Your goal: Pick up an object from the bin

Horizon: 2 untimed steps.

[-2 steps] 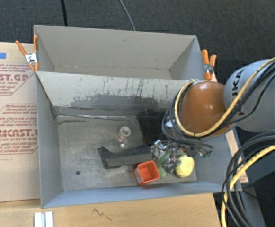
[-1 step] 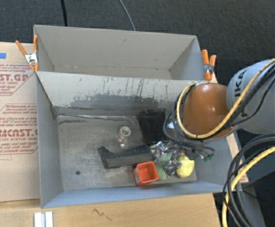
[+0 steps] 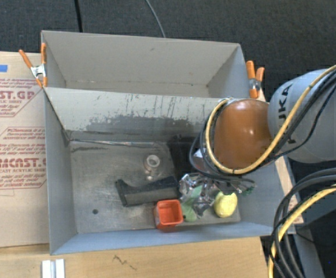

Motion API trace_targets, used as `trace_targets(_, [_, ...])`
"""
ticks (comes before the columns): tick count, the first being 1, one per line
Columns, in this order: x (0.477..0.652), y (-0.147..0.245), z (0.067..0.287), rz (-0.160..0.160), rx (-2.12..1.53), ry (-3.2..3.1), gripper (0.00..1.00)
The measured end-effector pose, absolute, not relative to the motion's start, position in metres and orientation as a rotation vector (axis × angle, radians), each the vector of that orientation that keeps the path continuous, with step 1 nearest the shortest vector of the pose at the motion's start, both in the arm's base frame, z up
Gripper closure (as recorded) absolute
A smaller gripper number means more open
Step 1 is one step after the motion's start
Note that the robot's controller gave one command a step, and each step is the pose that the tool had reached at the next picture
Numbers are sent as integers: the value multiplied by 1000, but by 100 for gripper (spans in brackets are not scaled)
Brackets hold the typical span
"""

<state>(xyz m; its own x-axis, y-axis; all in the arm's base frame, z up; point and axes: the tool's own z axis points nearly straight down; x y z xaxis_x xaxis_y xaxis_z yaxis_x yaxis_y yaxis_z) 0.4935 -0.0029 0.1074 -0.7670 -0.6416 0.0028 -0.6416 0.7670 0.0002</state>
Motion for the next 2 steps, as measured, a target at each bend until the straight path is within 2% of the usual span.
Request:
trace_targets(1, [493,-13,129,-5,1348,-2839,100])
trace_targets(2, [483,-30,286,1,1094,-2949,100])
